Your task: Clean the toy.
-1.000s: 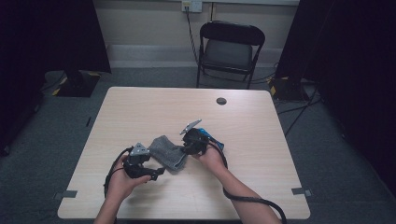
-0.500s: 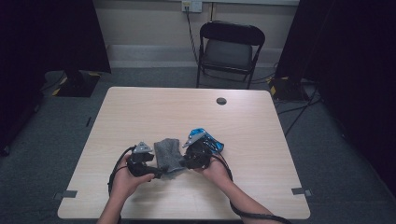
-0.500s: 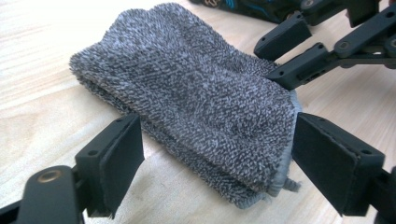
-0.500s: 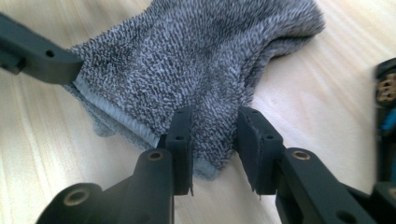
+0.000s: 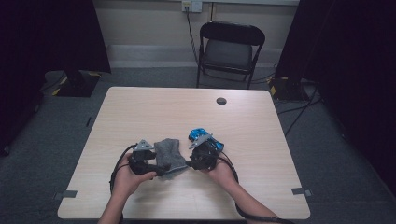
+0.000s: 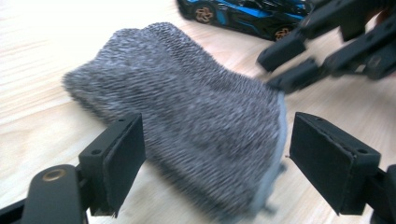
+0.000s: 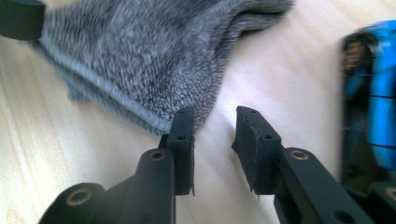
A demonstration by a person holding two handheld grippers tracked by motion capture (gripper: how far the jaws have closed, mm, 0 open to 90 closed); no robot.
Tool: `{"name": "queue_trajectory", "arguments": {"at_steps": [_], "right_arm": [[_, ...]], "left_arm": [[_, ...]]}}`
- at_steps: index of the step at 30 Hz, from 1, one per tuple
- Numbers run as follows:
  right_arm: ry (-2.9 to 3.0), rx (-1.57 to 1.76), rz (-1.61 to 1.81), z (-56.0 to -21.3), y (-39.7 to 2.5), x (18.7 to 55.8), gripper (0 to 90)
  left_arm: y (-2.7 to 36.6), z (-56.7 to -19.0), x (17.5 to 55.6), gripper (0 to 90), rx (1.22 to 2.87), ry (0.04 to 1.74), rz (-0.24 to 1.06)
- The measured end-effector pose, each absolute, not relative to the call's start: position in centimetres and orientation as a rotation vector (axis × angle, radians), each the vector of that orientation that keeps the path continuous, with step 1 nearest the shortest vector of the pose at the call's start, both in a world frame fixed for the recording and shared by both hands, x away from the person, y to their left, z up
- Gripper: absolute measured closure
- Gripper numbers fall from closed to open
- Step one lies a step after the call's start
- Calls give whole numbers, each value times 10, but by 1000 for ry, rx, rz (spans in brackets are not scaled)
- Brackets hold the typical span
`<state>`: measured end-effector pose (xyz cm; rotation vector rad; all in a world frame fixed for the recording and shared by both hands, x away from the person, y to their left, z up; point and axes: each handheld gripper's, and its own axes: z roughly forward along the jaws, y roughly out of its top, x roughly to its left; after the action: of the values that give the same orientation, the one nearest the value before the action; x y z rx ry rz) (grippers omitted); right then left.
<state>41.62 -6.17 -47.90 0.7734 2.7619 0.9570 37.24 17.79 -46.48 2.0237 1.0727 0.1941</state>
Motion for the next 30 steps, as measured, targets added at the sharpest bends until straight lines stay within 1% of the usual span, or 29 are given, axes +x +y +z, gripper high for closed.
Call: {"name": "queue_trajectory", "arguments": {"at_steps": [4, 8, 12, 14, 16, 18, 19, 22, 25, 27, 29, 30], "right_arm": [[2778, 754, 986, -482, -51, 411, 696], [2800, 722, 1015, -484, -37, 406, 695], [2816, 704, 1063, -486, -22, 401, 670], [2812, 688, 1067, -487, -17, 399, 634], [2801, 688, 1069, -486, -17, 399, 600], [2781, 704, 1075, -484, -23, 403, 528], [2759, 718, 1071, -482, -27, 405, 475], [2681, 779, 1107, -471, -45, 416, 410], [2581, 835, 1118, -457, -65, 428, 315], [2526, 871, 1108, -450, -77, 437, 286], [2494, 880, 1055, -447, -87, 448, 230], [2480, 891, 1021, -448, -91, 453, 222]], "left_arm": [[175, -467, 377, 185, 2044, 1075, 190], [176, -467, 380, 196, 2058, 1092, 238], [179, -470, 382, 222, 2072, 1117, 286], [182, -472, 382, 236, 2076, 1129, 296], [183, -473, 382, 273, 2078, 1128, 305], [184, -474, 383, 277, 2082, 1134, 321], [184, -475, 383, 277, 2079, 1136, 330], [183, -477, 385, 303, 2089, 1139, 347], [183, -480, 386, 314, 2100, 1139, 357], [183, -481, 386, 316, 2105, 1135, 356], [183, -482, 387, 316, 2105, 1130, 358], [184, -482, 386, 315, 2102, 1131, 353]]}}
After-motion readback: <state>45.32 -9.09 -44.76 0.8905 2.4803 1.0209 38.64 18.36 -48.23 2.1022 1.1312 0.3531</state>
